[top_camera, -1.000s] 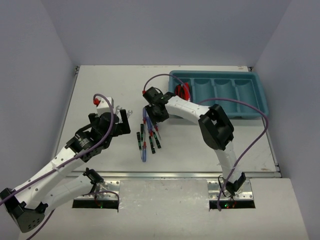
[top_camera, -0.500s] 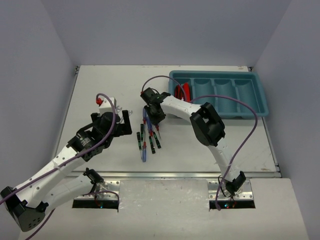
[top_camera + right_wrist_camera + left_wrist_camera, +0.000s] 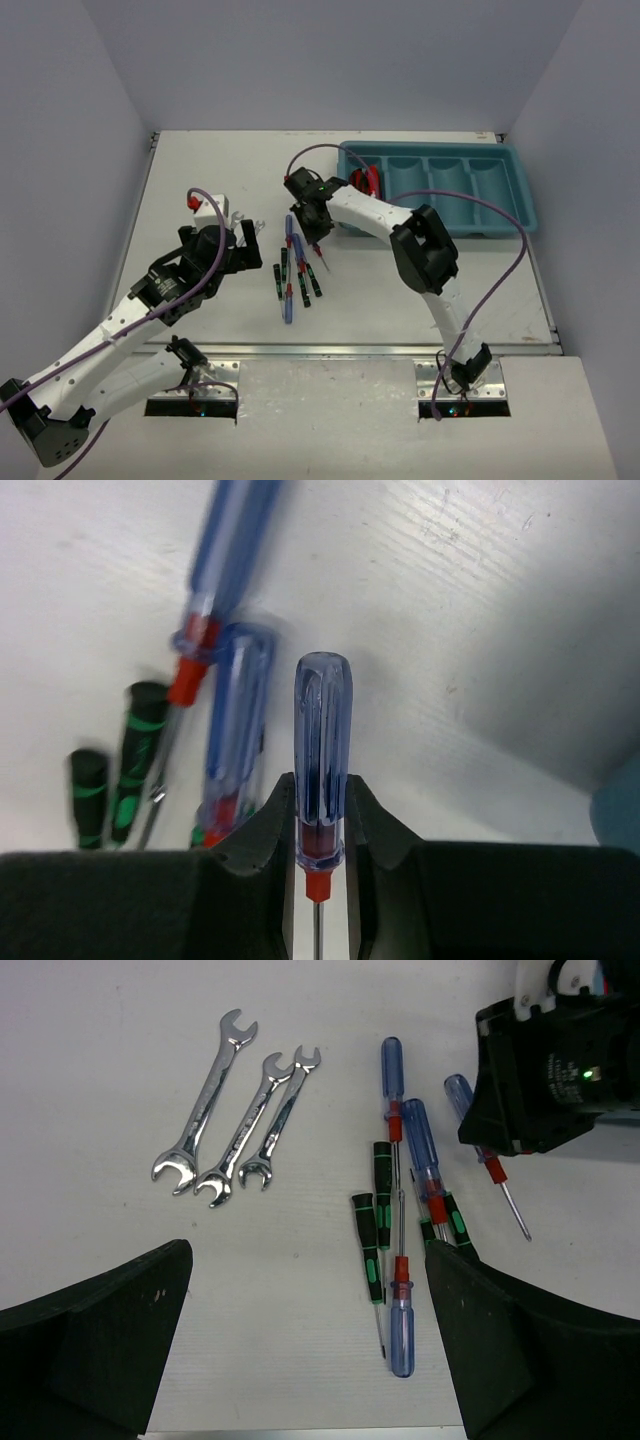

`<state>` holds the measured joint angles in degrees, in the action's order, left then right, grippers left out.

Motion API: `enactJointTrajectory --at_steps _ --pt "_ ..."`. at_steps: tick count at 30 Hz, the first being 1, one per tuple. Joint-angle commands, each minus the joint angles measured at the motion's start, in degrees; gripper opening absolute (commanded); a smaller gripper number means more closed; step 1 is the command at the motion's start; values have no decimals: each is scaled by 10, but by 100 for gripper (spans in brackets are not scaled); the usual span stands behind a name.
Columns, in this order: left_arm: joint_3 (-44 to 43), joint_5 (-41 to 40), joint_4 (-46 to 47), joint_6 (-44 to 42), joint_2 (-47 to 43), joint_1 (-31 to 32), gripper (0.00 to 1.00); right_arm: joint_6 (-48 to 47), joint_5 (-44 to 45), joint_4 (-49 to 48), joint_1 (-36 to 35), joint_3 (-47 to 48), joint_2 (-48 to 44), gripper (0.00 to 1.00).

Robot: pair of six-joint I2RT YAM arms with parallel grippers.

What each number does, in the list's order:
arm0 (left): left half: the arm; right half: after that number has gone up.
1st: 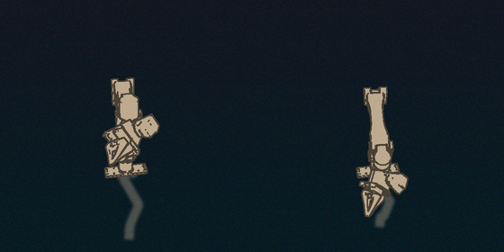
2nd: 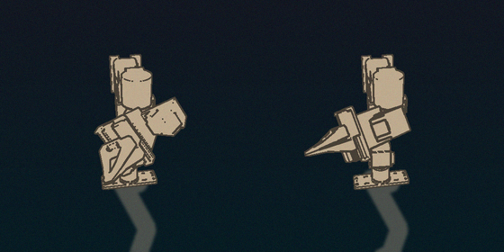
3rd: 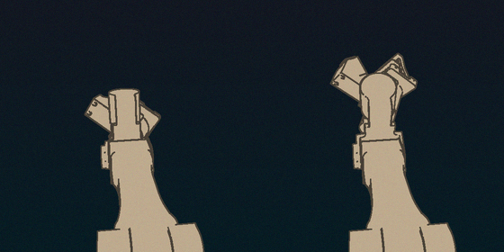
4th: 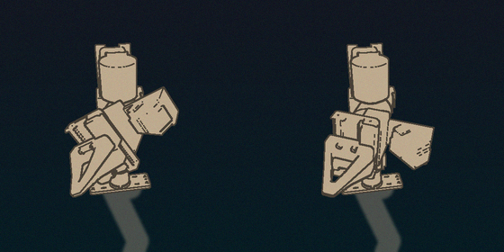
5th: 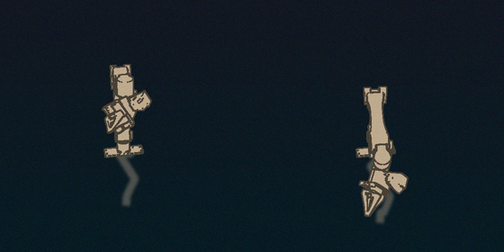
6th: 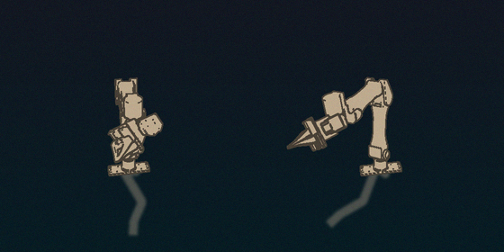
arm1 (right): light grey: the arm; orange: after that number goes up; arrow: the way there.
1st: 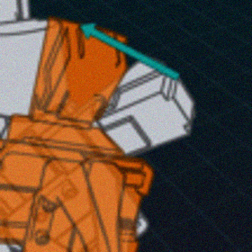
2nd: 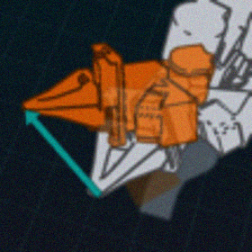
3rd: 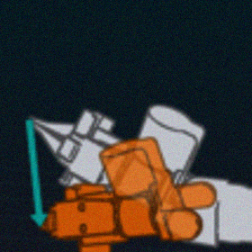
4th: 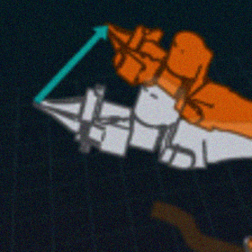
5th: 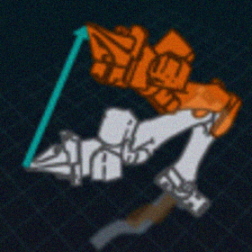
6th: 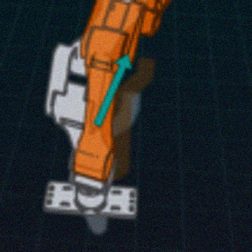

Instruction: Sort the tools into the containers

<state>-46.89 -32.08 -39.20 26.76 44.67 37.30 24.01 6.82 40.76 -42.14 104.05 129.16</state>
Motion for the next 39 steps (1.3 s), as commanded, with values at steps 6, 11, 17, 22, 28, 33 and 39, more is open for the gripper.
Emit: enactJointTrajectory --at_steps 6,11,17,22,28,33,39 --pt "-6 -21 11 0 -3 -5 100 9 -84 5 108 39 -171 6" --pt "-4 -17 14 -2 1 -6 100 -32 -38 43 203 99 -117 8" --pt "-9 -16 10 -1 31 -23 100 -54 -20 88 296 186 -40 10" --pt "-7 -7 15 -5 35 -29 100 -71 -29 88 326 171 -15 38" --pt "-6 -3 16 -5 36 -29 100 -62 -41 84 329 143 -48 56" --pt "-5 -6 15 -4 38 -30 100 -45 -36 47 279 60 -138 60" --pt "-6 -25 8 7 22 -29 100 -1 7 -63 132 -127 -270 59"
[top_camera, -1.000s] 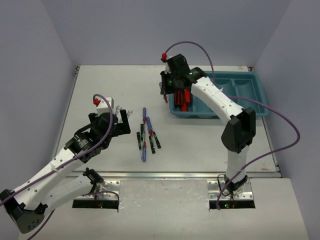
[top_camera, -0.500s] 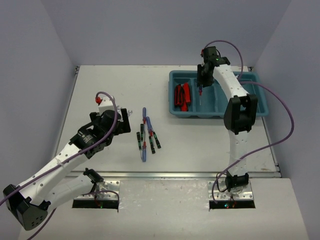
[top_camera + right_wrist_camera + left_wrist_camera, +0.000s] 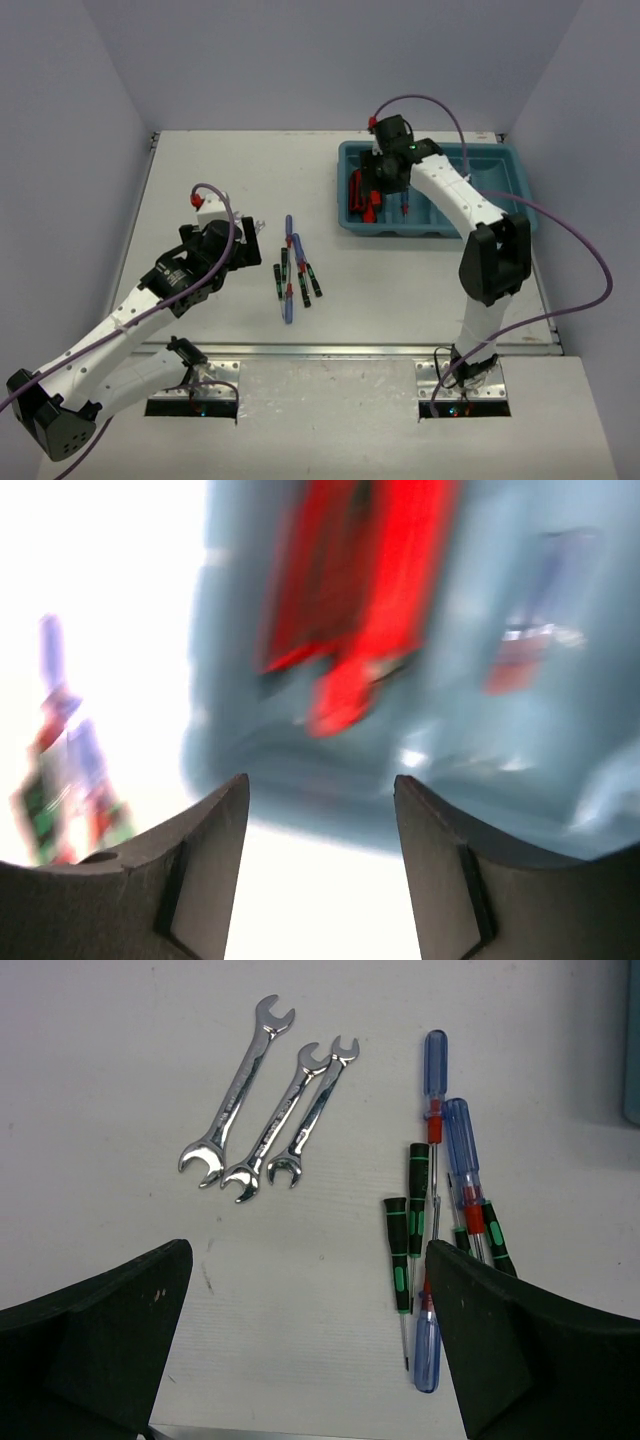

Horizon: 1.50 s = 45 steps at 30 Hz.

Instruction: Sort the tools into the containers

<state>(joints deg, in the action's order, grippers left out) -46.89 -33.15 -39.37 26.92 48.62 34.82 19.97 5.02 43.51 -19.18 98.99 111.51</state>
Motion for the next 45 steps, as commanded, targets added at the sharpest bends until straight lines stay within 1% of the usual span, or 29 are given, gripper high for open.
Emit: enactJointTrajectory --at_steps 1,4,7,9,10,11,13,16,22,28,32,39,43,45 --pt "-3 -15 11 5 -22 -5 100 46 28 -101 -125 -99 -102 59" --pt "-1 -13 13 4 -29 -5 100 58 60 -117 -205 -104 -86 56" --pt "-3 -18 10 6 -32 -5 100 68 81 -124 -252 -89 -46 53" --pt "-2 -20 10 9 -35 -5 100 82 89 -130 -272 -66 6 48" --pt "-1 -20 10 9 -37 -5 100 83 89 -132 -273 -65 9 45" --pt "-1 -19 10 9 -40 -5 100 88 89 -131 -278 -50 36 43" --pt "0 -16 12 8 -43 -5 100 91 83 -125 -282 -25 64 41" --pt "0 -14 14 7 -47 -4 100 94 63 -118 -284 -1 110 40" --pt "2 -2 19 2 -42 -4 100 97 47 -119 -284 22 164 39" --pt "2 1 19 1 -45 -4 100 100 67 -112 -284 41 191 36" --pt "3 3 21 0 -50 -4 100 115 88 -99 -280 53 209 31" --pt "3 4 21 -1 -53 -3 100 122 90 -84 -277 70 225 31" --pt "3 5 21 -1 -54 -3 100 124 83 -79 -276 80 227 22" --pt "3 4 22 -1 -56 -3 100 125 78 -80 -276 80 211 17"
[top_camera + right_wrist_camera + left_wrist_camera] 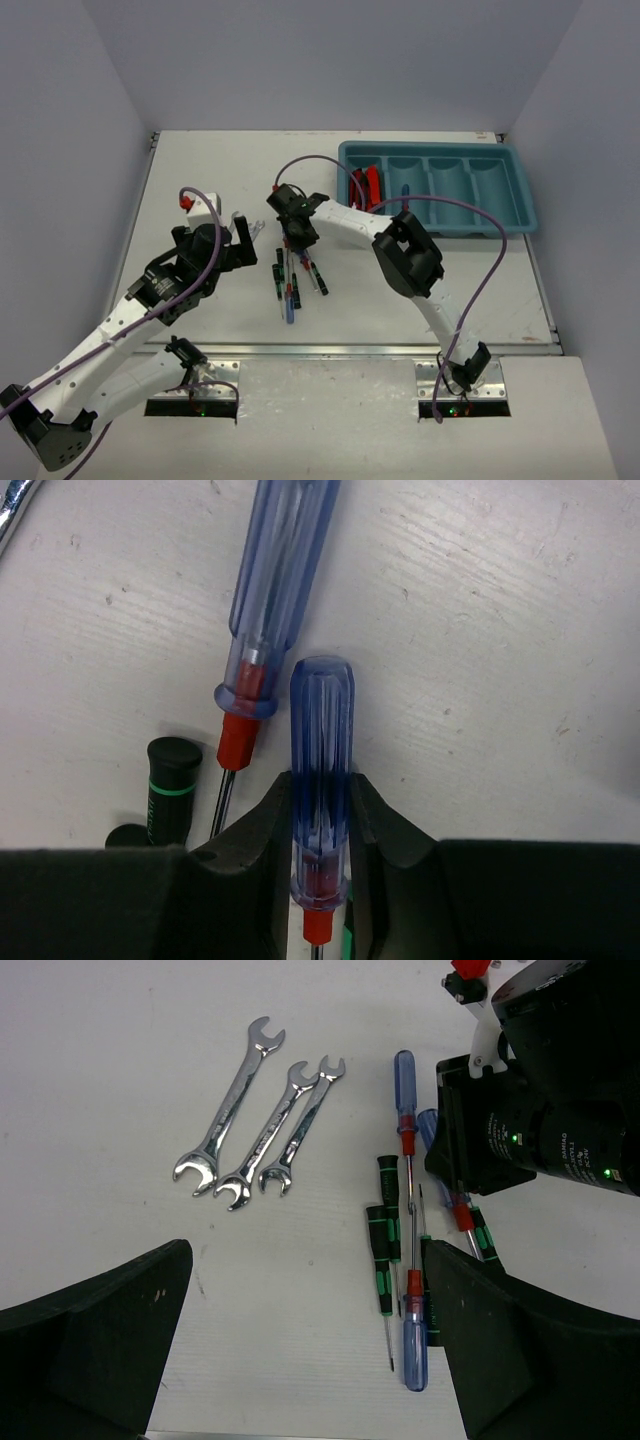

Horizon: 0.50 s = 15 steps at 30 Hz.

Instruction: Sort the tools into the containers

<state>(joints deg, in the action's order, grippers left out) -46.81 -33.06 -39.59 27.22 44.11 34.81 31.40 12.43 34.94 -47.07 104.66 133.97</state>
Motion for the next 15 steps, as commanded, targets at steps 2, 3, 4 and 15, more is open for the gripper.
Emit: enactJointTrajectory --at_steps 2,3,4,15 --pt "3 3 24 -4 -11 -3 100 11 1 6 3 26 -33 15" --pt "3 3 24 -4 -10 -3 100 11 1 6 3 26 -42 14" --pt "3 4 24 -4 -10 -3 100 9 1 6 4 25 -55 14" --pt "3 4 24 -4 -13 -3 100 -48 -12 18 78 -8 -221 13"
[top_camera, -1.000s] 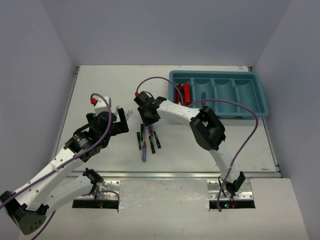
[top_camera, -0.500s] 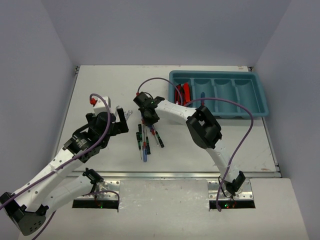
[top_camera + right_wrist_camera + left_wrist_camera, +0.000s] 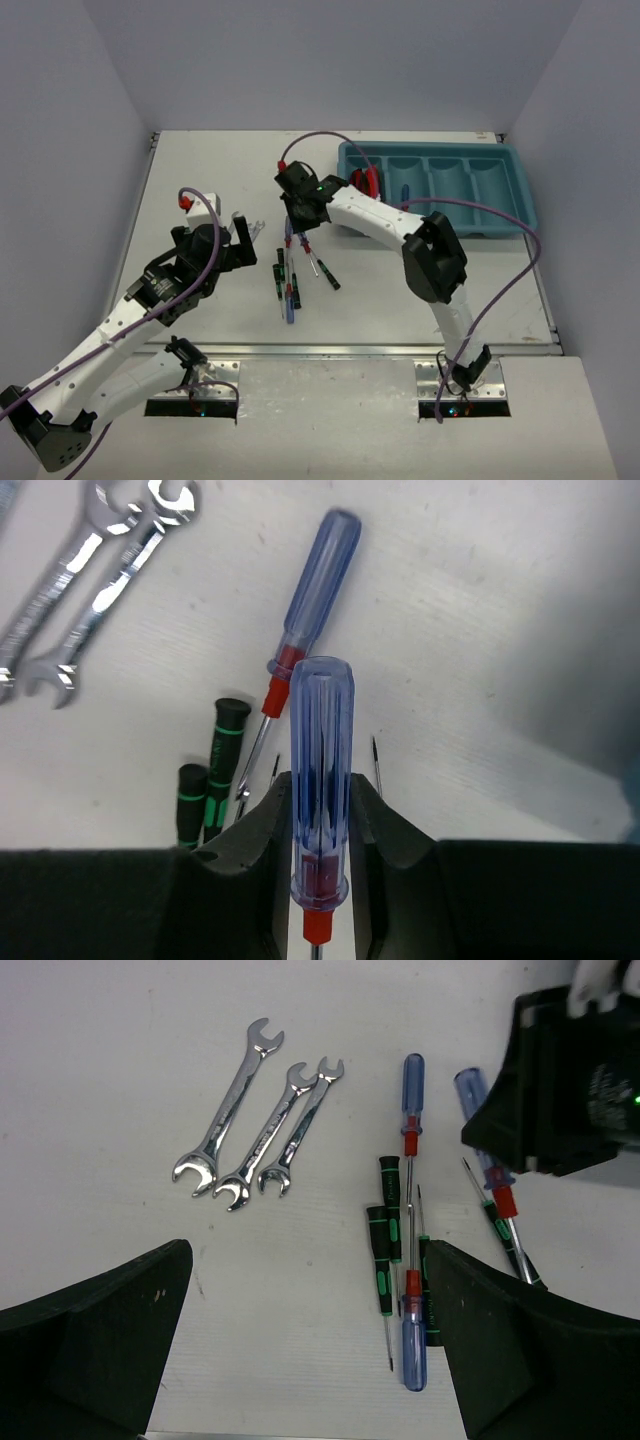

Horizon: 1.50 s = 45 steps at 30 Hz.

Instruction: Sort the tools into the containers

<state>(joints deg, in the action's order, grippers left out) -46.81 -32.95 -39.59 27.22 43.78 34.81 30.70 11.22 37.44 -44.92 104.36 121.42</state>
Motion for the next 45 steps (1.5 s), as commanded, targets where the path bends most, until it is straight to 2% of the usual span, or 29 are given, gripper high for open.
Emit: enactJointTrajectory --at_steps 1,5,9,15,17,19,21,26,31,34,35,38,40,42,45 --pt "3 3 24 -4 -10 -2 100 -54 -6 -7 75 -7 -102 13" --pt "2 3 24 -4 -9 -2 100 -108 10 3 163 -12 -107 13" --pt "3 5 25 -6 -4 -2 100 -117 20 8 252 6 -86 13" --pt "3 8 25 -7 6 -2 100 -130 12 30 329 82 -8 16" --pt "2 10 26 -8 10 -2 100 -135 16 35 340 100 17 23" --pt "3 10 27 -8 10 -2 100 -135 23 44 347 113 37 45" --pt "3 10 27 -8 11 -2 100 -132 20 55 349 119 43 54" --pt "2 15 28 -12 20 -2 100 -114 8 53 330 97 -17 59" --pt "-14 49 30 -26 52 -2 100 -106 -38 38 280 -3 -161 60" --pt "-53 61 -8 6 104 -2 100 -106 -95 16 249 -97 -230 63" --pt "-69 86 -12 9 130 -2 100 -109 -129 4 239 -138 -264 64" --pt "-86 128 15 21 190 -2 100 -114 -175 -2 214 -227 -332 70" --pt "-92 127 51 23 228 -2 100 -108 -183 -20 207 -276 -368 71" --pt "-114 137 107 17 317 -8 100 -99 -196 -50 207 -341 -413 71" --pt "-170 155 113 11 436 -31 100 -100 -197 -66 207 -389 -445 71"
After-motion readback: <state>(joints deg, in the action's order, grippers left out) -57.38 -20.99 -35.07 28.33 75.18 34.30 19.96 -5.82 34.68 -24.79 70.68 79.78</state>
